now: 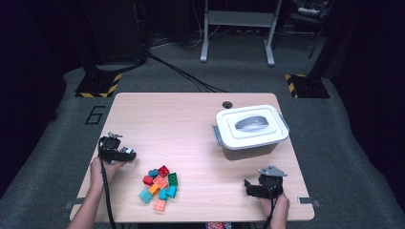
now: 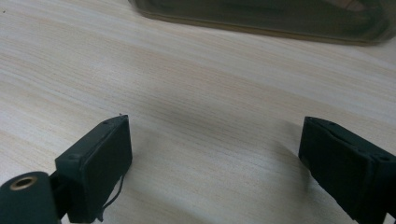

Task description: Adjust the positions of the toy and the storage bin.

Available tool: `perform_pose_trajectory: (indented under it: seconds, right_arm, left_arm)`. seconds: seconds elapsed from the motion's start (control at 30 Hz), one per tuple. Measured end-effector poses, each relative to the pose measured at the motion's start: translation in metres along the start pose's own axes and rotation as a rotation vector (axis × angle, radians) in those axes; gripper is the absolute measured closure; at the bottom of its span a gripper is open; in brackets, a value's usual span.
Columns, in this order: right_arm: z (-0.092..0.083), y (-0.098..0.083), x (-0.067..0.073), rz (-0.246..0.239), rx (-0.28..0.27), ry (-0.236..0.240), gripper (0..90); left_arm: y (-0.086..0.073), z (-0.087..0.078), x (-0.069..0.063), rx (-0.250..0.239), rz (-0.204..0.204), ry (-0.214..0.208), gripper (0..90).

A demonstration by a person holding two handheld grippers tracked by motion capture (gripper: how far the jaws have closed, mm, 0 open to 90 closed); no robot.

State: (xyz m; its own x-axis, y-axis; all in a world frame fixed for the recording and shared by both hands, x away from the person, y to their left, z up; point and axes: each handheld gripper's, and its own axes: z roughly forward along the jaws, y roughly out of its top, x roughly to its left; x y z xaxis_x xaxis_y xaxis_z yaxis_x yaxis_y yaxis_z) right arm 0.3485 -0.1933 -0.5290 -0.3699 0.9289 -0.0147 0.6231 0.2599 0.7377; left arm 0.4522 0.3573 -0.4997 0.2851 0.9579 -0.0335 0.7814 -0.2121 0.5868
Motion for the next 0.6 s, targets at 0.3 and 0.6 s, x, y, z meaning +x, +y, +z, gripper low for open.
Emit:
perform_pose_trajectory:
  seconds: [0.3,0.6]
  right_arm:
    - [0.0,0.0,0.0,0.0,0.002,0.005,8.8]
    - [0.0,0.001,-0.001,0.013,0.011,0.023,7.3]
  left_arm:
    - [-0.026,-0.032,0.001,-0.118,-0.026,0.009,0.1]
    - [-0.074,-0.039,-0.011,-0.213,0.013,0.04,0.0]
